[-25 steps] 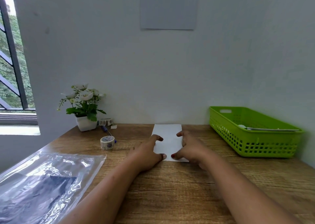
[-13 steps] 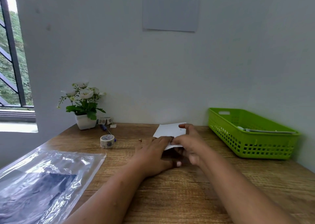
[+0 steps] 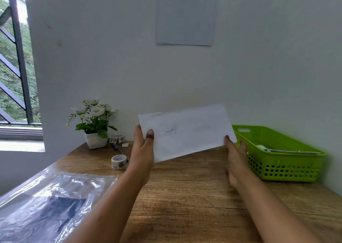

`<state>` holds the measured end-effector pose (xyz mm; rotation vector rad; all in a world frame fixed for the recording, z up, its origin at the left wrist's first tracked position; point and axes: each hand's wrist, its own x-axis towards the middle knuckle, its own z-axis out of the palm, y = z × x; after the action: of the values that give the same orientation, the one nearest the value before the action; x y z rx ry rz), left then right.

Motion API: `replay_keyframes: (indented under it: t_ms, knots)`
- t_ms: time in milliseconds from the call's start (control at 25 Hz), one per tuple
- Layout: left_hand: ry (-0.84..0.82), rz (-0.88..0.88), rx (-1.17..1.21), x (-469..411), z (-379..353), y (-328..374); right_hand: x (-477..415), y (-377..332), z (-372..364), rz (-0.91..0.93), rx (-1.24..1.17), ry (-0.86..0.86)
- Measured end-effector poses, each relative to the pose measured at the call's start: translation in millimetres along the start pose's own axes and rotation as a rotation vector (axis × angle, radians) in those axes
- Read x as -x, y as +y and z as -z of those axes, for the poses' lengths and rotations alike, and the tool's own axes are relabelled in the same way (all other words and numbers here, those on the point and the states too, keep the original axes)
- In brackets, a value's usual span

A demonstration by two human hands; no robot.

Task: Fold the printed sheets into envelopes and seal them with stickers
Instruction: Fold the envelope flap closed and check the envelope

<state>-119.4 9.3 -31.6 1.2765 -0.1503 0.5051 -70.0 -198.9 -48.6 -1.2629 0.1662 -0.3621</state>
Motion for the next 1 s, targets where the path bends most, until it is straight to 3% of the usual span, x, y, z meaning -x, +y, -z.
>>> replay_keyframes:
  t_ms: [120,240,480,720,840,1000]
  knots:
    - [0.015,0.201,-0.020,-4.2,11.8,-4.7,1.6,-10.5,13.6,-0.085,-0.083,-0.061]
    - [0.080,0.275,-0.219,-7.8,16.8,-10.4,-2.1,-12.2,18.1,-0.034,0.129,-0.089]
    - [0.195,0.261,-0.692,-12.4,31.3,-29.1,-4.9,-7.8,23.3,0.146,0.700,-0.041]
    - [0.165,0.036,-1.161,-6.1,29.8,-26.1,-4.5,0.2,24.2,0.199,1.352,-0.040]
    - [0.286,-0.068,-1.459,-6.0,42.2,-17.7,-0.8,2.1,14.6,0.266,1.386,-0.047]
    - [0.327,0.171,-1.643,-11.9,64.2,-14.1,11.6,6.7,-2.4,0.369,1.364,-0.159]
